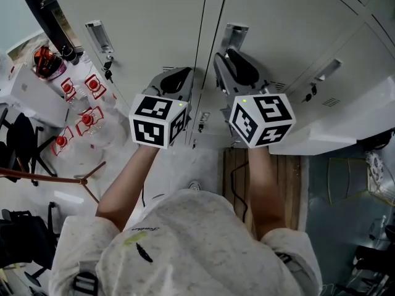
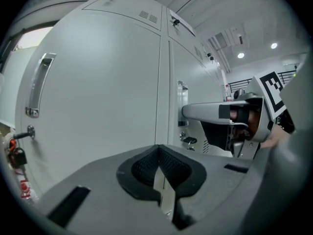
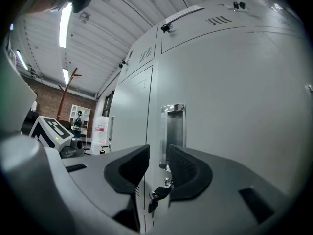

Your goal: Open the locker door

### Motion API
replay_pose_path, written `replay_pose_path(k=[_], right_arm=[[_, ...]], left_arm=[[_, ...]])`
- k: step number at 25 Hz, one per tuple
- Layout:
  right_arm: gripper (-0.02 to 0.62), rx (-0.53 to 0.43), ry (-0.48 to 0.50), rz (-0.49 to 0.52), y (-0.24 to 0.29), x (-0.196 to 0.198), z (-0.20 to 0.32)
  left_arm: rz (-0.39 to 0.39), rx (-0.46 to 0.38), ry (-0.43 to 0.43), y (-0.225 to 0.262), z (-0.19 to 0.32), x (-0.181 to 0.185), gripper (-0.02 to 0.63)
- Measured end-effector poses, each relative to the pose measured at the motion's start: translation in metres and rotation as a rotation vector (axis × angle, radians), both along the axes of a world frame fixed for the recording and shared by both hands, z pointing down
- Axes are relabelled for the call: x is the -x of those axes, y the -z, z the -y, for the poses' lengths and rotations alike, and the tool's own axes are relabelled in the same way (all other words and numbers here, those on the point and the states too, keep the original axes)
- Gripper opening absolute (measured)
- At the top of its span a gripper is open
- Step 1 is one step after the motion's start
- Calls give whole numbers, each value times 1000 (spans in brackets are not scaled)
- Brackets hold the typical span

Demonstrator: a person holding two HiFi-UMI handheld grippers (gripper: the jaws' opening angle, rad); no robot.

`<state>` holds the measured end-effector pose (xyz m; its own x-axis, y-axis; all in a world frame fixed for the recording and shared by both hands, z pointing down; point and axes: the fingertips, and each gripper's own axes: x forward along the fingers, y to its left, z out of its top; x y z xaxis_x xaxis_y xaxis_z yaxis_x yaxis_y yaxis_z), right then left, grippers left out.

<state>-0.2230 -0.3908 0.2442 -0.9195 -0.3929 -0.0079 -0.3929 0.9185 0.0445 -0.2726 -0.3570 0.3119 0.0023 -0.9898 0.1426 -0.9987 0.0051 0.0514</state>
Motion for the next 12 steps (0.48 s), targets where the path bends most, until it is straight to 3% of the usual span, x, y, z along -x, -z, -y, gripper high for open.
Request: replay_pose_path(k=[3, 12], right_arm=[[126, -1, 7, -7, 0, 4, 3], [129, 17, 36, 0, -1, 14, 0]], left_arm=[[4, -2, 0, 2, 3, 2, 6], [6, 13, -12, -2, -1, 1, 6]])
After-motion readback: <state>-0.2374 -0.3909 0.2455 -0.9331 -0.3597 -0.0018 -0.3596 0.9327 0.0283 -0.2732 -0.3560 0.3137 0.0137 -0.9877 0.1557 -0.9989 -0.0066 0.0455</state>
